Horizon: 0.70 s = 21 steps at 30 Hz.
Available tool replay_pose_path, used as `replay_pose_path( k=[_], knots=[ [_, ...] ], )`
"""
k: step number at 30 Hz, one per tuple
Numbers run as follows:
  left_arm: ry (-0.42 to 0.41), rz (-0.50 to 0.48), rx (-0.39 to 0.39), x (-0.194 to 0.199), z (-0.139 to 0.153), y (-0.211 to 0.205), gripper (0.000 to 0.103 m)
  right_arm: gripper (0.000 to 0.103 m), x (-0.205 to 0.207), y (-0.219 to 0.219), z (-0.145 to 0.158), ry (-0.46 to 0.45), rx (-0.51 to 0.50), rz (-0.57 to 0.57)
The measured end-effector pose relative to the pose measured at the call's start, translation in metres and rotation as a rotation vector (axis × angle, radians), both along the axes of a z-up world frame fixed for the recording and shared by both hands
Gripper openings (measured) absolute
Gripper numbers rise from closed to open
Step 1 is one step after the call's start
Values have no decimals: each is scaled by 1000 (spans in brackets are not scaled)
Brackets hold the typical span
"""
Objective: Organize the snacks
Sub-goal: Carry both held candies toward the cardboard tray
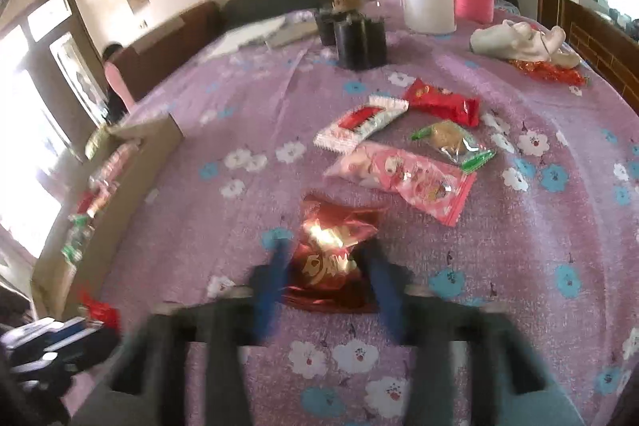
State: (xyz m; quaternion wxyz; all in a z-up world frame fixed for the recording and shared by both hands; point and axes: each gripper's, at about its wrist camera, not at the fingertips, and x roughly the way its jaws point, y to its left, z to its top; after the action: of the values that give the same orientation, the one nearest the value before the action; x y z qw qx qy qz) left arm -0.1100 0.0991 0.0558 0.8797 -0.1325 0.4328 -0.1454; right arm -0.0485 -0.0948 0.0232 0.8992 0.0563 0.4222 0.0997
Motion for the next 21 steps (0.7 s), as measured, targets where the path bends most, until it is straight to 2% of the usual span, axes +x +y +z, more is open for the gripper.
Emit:
replay_pose_path(
  k=[5, 10, 17, 21],
  knots=[
    [-21, 16, -18, -10, 7, 14, 17, 22, -9, 6, 7, -31, -40, -2],
    [-40, 34, -32, -15, 15, 24, 17, 20, -26, 16, 21, -54, -26, 26],
    [-125, 95, -52, -31, 43, 55, 17, 19, -62, 38, 66, -127, 30, 94],
    [-104, 138, -70, -26, 37, 76, 17, 19, -74, 58, 78, -145, 55, 152]
  ],
)
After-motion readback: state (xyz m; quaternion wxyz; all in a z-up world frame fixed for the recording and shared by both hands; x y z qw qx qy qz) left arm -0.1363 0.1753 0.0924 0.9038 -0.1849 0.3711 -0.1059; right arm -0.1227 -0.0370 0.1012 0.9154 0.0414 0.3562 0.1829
